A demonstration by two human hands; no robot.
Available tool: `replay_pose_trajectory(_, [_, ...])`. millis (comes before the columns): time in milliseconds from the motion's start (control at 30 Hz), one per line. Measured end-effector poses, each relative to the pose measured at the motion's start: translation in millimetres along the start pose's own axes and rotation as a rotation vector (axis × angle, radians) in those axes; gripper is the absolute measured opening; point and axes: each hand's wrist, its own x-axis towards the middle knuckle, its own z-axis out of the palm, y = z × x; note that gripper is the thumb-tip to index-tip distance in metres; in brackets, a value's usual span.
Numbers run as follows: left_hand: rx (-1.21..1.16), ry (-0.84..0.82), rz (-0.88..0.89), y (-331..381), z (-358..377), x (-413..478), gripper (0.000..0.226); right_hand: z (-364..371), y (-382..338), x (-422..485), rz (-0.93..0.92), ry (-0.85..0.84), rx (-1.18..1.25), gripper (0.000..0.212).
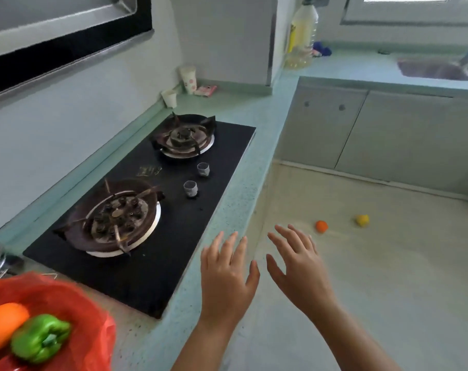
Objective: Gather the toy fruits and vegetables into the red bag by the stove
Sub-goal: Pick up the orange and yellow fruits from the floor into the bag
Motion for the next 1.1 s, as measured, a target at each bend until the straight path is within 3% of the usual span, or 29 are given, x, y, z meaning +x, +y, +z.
replay_pose_trajectory(100, [-0.015,-0.017,0.052,42,22,19,0.044,-22,45,2,0.05,0.051,-0.007,0.039])
replay_pose_trajectory(467, [-0.189,-0.045,0.255,215,104,77,0.043,-125,209,-17,0.242,0.202,-0.124,0.04])
replay_pose_trajectory(833, [-0.309,-0.133,0.508,331,155,102,0.041,-194,303,-70,0.477,0.368,-0.239,0.04])
replay_pose_trajectory(1100, [-0.422,-0.174,0.62,390,213,126,0.042,-211,366,-76,0.596,0.396,-0.333,0.04])
